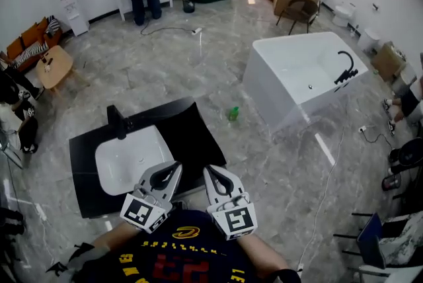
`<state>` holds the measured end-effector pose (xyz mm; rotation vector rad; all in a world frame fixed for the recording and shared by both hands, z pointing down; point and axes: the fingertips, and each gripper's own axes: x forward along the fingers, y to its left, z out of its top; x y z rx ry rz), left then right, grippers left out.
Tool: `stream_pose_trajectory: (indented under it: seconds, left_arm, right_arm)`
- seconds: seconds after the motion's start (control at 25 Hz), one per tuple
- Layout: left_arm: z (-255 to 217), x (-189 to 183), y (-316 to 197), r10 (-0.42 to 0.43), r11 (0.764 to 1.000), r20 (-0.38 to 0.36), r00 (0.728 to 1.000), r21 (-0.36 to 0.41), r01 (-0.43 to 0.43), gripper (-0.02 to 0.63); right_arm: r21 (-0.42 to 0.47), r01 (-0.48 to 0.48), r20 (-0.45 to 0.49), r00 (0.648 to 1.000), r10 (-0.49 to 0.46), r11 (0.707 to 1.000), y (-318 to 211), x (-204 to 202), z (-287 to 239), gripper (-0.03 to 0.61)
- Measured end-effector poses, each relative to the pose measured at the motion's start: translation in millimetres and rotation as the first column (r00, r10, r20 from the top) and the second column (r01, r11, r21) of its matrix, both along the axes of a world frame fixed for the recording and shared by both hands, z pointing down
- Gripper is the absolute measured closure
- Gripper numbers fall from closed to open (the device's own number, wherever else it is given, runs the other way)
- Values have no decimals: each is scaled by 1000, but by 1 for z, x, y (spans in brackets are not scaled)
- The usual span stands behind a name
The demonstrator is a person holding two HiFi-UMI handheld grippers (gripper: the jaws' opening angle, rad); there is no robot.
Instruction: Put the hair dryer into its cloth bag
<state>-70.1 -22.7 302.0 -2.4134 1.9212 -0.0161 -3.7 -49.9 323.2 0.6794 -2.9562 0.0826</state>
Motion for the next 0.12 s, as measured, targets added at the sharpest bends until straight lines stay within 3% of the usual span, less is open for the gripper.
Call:
stream_pose_trajectory:
  seconds: [0.12]
  left_arm:
    - [-14, -13, -29, -13, 997, 52, 999, 76, 9, 611]
  right_arm:
    - [91, 9, 60, 998, -14, 996, -32, -16, -14, 571]
